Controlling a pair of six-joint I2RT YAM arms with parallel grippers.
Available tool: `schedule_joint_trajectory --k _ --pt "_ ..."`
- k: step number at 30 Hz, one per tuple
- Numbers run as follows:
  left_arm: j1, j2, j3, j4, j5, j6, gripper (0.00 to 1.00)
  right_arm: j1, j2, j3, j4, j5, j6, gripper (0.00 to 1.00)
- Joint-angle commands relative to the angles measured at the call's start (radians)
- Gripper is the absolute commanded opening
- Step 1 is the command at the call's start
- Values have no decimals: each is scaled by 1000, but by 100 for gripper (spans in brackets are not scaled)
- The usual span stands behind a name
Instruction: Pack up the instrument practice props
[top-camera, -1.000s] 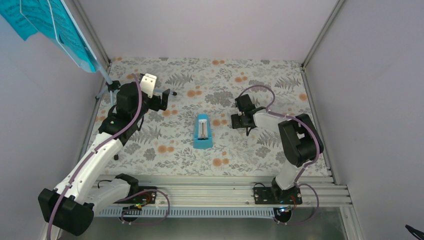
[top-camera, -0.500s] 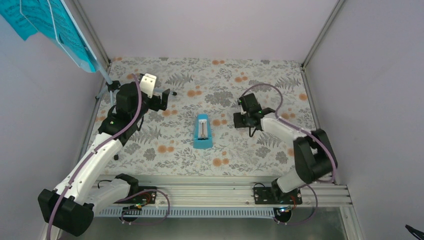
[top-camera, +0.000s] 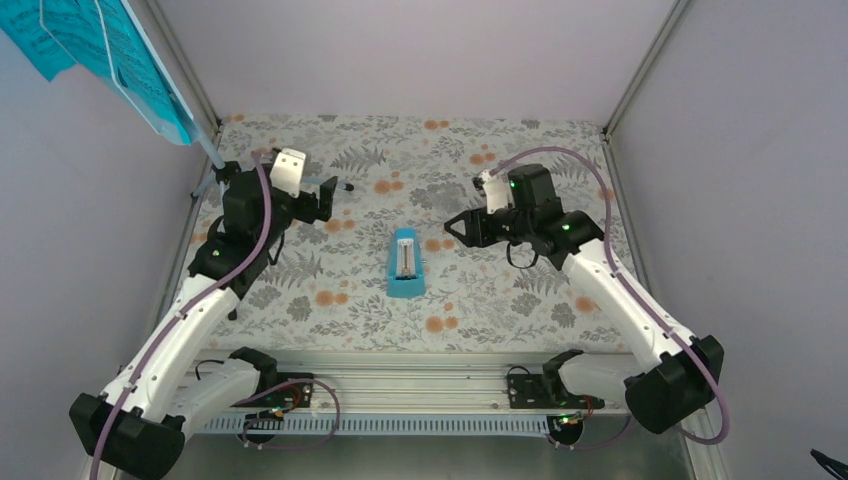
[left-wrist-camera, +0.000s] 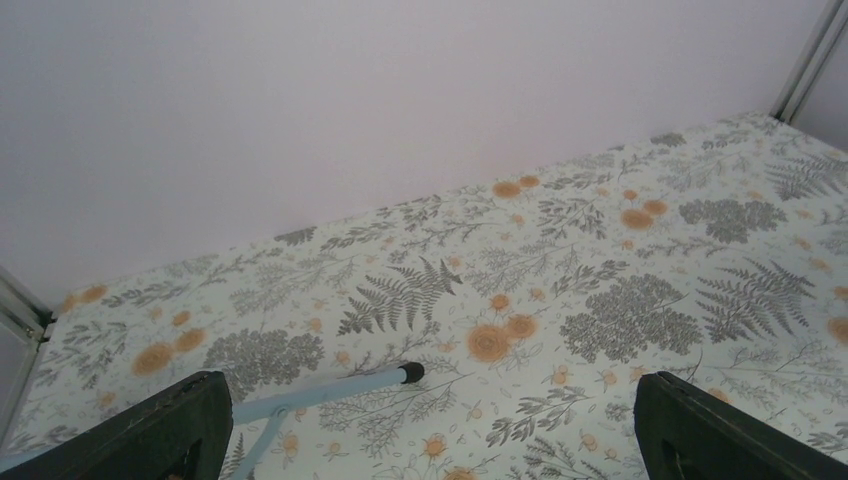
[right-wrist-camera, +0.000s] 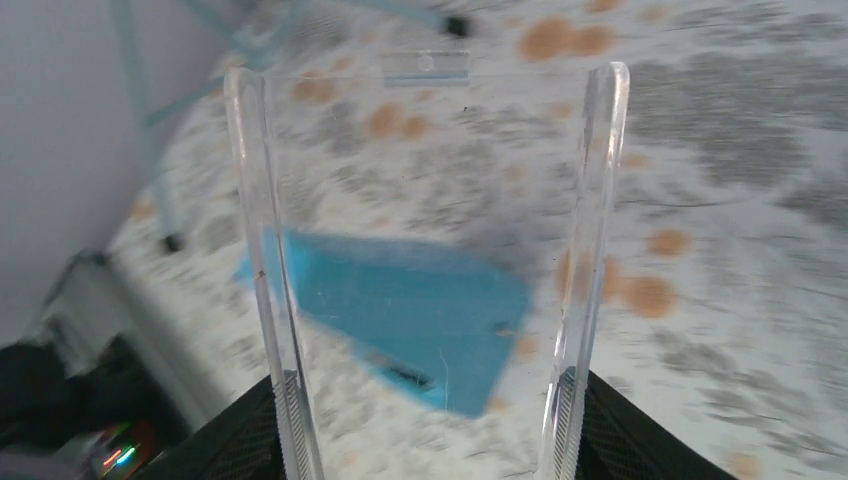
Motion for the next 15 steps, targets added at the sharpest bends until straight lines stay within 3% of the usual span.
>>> schedule_joint_trajectory --k 1,7,15 --pt "2 -50 51 -14 21 -91 100 60 -28 69 -102 -333 -61 48" --pt "3 -71 136 -133 315 -155 100 176 -25 96 -128 -514 -93 48" --pt "1 -68 115 -258 1028 -143 96 266 -4 0 -148 -574 -141 49"
